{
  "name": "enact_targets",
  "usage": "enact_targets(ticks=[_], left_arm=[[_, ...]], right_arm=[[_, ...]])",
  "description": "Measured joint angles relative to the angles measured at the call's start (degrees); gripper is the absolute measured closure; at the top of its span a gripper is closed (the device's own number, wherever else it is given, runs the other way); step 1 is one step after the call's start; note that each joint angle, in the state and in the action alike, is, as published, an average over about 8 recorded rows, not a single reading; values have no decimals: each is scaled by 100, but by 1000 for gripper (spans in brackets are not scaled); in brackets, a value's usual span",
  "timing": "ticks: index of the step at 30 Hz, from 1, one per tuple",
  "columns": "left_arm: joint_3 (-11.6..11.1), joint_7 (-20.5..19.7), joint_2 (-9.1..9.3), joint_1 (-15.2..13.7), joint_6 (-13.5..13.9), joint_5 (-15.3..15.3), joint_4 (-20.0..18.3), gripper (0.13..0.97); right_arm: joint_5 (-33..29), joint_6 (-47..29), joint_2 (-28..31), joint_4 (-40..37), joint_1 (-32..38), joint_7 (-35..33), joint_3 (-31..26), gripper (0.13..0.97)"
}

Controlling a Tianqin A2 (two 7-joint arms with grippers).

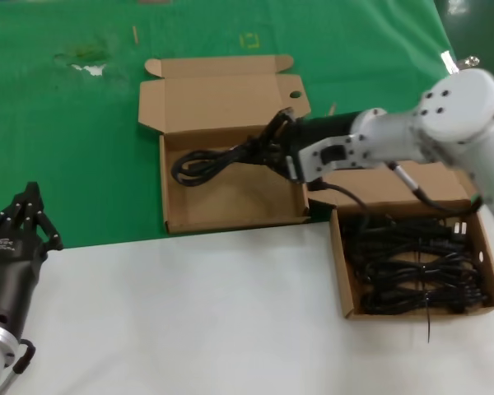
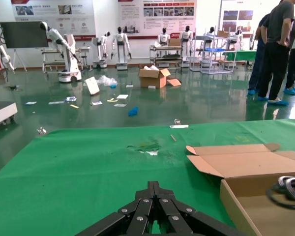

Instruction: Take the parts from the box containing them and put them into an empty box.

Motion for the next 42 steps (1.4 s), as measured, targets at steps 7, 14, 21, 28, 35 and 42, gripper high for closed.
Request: enact_targets(ticks=[7, 14, 21, 28, 35, 42], left_arm=[[0, 0, 0, 0, 0, 0, 0, 957], [0, 0, 0, 0, 0, 0, 0, 957], [0, -1, 0, 0, 0, 0, 0, 957], [0, -1, 0, 0, 0, 0, 0, 957], [0, -1, 0, 0, 0, 0, 0, 957], [0, -1, 0, 0, 0, 0, 0, 957]], right_arm=[[279, 453, -780, -1798, 506, -1293, 255, 926], [448, 877, -1200, -3005, 845, -2188, 498, 926], [481, 1106, -1299, -3396, 946, -2547, 613, 926], [482, 1136, -1286, -3476, 971, -2674, 677, 926], [473, 1059, -1239, -3463, 980, -2688, 720, 870], [448, 897, -1117, -3204, 894, -2503, 722, 785]])
